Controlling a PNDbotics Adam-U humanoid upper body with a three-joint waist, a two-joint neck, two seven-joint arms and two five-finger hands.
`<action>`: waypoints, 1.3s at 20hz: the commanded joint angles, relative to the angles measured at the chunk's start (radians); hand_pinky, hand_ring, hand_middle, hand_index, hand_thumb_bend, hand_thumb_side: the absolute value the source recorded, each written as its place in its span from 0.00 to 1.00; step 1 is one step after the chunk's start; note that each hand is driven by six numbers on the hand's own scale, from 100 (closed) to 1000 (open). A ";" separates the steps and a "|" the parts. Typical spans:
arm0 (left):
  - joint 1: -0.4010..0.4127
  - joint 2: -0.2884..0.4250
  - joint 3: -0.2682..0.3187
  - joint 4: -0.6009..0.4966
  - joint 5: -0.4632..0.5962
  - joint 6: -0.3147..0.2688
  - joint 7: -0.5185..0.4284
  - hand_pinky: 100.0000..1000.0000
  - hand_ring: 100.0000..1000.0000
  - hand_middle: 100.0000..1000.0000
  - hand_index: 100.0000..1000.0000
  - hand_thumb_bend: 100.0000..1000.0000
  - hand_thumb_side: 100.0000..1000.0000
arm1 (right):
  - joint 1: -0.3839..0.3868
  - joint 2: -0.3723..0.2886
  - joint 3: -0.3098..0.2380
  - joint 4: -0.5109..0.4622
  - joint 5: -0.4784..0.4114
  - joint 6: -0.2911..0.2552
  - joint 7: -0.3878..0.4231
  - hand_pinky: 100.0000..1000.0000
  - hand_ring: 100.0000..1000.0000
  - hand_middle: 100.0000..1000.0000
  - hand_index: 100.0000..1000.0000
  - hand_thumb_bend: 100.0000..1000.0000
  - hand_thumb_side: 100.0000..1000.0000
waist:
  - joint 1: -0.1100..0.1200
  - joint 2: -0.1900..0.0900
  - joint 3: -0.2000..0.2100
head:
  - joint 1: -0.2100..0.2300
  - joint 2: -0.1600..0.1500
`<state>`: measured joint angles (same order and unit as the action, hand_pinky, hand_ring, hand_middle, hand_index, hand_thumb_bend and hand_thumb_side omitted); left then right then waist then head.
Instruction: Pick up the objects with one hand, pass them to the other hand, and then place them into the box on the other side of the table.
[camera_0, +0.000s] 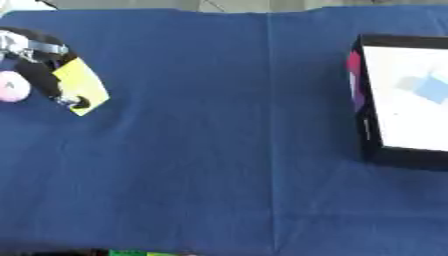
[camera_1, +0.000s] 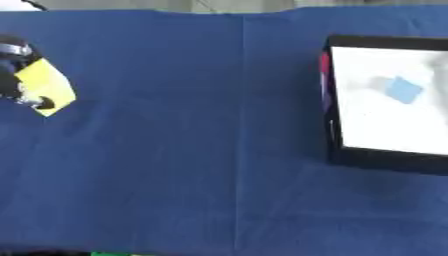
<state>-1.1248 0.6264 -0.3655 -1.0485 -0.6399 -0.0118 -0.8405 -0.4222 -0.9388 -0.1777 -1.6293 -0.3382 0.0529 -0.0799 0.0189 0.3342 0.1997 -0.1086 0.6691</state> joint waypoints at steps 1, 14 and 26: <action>0.000 0.054 0.034 -0.102 0.020 0.020 0.089 0.77 0.73 0.58 0.54 0.00 0.23 | -0.009 -0.030 -0.010 -0.025 0.005 -0.005 0.000 1.00 1.00 1.00 1.00 0.00 0.47 | -0.004 -0.019 0.000 | -0.007 -0.023; 0.150 -0.108 0.088 -0.366 -0.206 0.010 0.581 0.74 0.67 0.57 0.54 0.00 0.10 | -0.065 0.014 0.053 -0.133 0.030 0.007 0.068 1.00 1.00 1.00 1.00 0.00 0.45 | -0.032 -0.024 0.002 | -0.018 -0.038; 0.218 -0.321 0.158 -0.345 -0.523 0.017 0.807 0.71 0.63 0.56 0.54 0.00 0.05 | -0.201 0.125 0.228 -0.249 0.112 0.082 0.315 1.00 1.00 1.00 1.00 0.00 0.46 | -0.054 -0.030 -0.005 | 0.001 -0.034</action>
<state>-0.8933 0.3078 -0.2254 -1.3880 -1.1328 0.0018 -0.0569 -0.6057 -0.8039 0.0412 -1.8514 -0.2386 0.1267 0.2063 -0.0364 0.3336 0.1968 -0.1110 0.6428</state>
